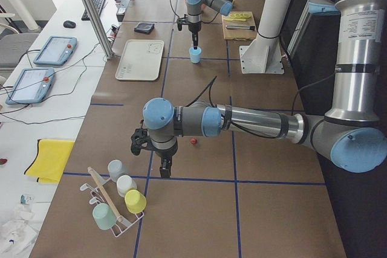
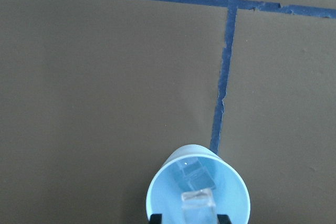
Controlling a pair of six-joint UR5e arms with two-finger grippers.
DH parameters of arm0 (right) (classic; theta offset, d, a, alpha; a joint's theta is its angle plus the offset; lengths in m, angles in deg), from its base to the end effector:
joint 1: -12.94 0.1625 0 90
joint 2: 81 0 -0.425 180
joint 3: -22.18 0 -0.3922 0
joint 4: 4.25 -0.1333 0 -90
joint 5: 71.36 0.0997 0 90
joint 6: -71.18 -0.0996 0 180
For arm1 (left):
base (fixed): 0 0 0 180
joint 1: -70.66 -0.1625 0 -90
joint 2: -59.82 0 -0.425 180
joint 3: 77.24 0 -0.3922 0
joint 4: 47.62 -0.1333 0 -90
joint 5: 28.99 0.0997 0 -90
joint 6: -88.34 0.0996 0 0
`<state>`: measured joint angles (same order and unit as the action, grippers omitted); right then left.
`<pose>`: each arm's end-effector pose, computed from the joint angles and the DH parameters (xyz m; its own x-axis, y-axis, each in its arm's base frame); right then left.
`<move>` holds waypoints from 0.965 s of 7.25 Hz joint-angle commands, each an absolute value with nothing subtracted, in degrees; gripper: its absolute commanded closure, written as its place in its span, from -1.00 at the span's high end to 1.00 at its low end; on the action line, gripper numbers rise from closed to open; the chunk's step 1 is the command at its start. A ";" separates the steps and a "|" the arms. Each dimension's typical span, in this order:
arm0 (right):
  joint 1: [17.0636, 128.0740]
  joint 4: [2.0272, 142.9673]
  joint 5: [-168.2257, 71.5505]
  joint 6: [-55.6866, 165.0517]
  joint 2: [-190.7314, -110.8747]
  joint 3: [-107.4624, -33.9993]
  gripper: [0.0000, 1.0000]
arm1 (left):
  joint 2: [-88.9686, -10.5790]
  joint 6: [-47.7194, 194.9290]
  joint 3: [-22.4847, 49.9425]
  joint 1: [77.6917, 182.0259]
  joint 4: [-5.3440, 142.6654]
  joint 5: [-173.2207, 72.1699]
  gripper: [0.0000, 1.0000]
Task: Put ice and strawberries in cup
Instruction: 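Open the right gripper to drop the ice cube into the cup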
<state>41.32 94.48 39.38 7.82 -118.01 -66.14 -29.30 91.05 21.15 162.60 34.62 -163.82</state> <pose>-0.5877 -0.4289 0.1133 0.6839 -0.1072 0.7217 0.0816 0.9942 0.0703 -0.0794 -0.4793 0.6073 0.7095 0.0202 -0.7044 0.0003 0.9996 0.0290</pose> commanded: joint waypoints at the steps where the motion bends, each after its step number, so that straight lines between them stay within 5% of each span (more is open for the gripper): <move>1: 41.33 94.45 39.38 7.81 -118.00 -66.24 0.96 | -29.30 90.97 21.11 162.60 34.65 -163.82 1.00; 4: 42.63 94.71 39.99 7.90 -118.08 -67.29 0.98 | -29.47 88.27 21.81 161.29 34.82 -163.82 1.00; 7: 48.33 97.17 42.71 9.39 -124.39 -76.49 0.99 | -29.30 75.05 23.83 153.83 40.33 -163.82 1.00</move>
